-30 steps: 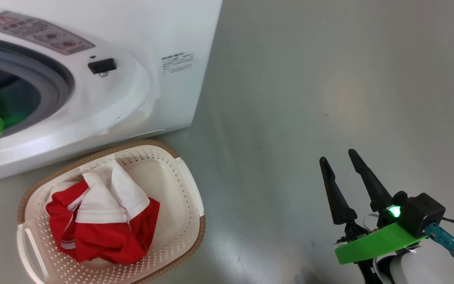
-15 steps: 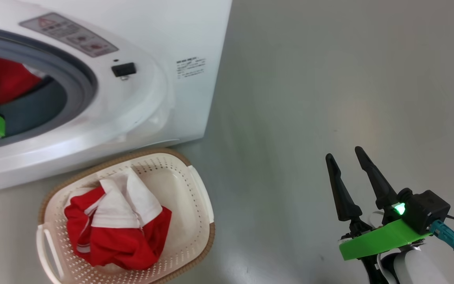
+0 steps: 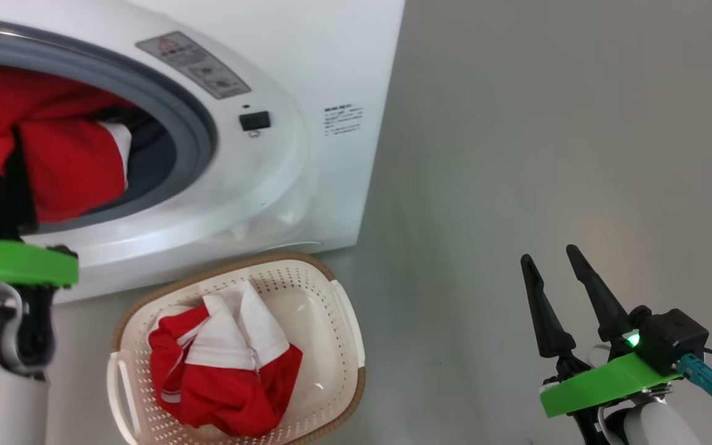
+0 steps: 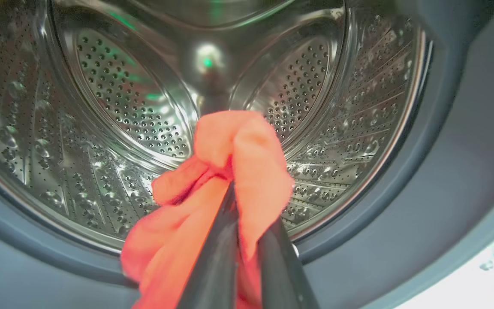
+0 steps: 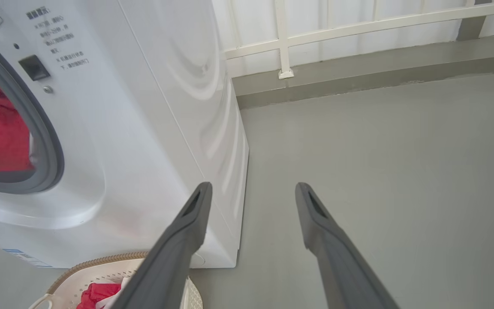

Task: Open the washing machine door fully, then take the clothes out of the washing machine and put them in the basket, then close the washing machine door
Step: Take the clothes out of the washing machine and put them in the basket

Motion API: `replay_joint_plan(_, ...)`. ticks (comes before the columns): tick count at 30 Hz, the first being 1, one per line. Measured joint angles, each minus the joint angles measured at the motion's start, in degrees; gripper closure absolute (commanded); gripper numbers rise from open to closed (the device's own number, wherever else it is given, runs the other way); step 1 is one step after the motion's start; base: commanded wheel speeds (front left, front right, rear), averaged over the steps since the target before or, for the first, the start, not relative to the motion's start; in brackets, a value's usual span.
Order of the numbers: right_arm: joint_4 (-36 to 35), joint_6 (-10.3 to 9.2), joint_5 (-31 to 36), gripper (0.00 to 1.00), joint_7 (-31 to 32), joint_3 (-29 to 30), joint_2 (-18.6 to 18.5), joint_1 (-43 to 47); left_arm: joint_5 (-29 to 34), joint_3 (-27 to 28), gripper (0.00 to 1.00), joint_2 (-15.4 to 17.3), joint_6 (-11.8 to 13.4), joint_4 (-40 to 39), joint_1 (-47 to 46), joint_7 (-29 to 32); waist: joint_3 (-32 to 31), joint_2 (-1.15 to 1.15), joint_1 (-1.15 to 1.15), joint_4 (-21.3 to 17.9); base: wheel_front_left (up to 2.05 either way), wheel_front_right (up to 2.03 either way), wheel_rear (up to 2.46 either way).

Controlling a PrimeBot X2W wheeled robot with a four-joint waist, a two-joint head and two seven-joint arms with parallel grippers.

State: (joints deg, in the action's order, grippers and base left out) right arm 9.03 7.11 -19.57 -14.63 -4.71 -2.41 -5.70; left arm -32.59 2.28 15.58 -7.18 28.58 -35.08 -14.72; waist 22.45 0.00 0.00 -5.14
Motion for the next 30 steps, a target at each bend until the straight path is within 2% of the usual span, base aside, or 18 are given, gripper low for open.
replay_joint_plan(23, 0.58, 0.00, 0.00, 0.00, 0.00, 1.72, 0.00, 3.40, 6.06, 6.32, 1.00, -8.08, 0.00, -26.59, 21.19, 0.00, -5.46, 0.00, 0.00, 3.63, 0.00, 0.00, 0.00)
replay_joint_plan(30, 0.48, 0.00, 0.00, 0.00, 0.00, 1.88, 0.00, 3.39, 6.58, 5.42, 1.00, -9.60, 0.00, -30.02, 24.54, 0.00, -4.93, 0.00, 0.00, 4.11, 0.00, 0.00, 0.00)
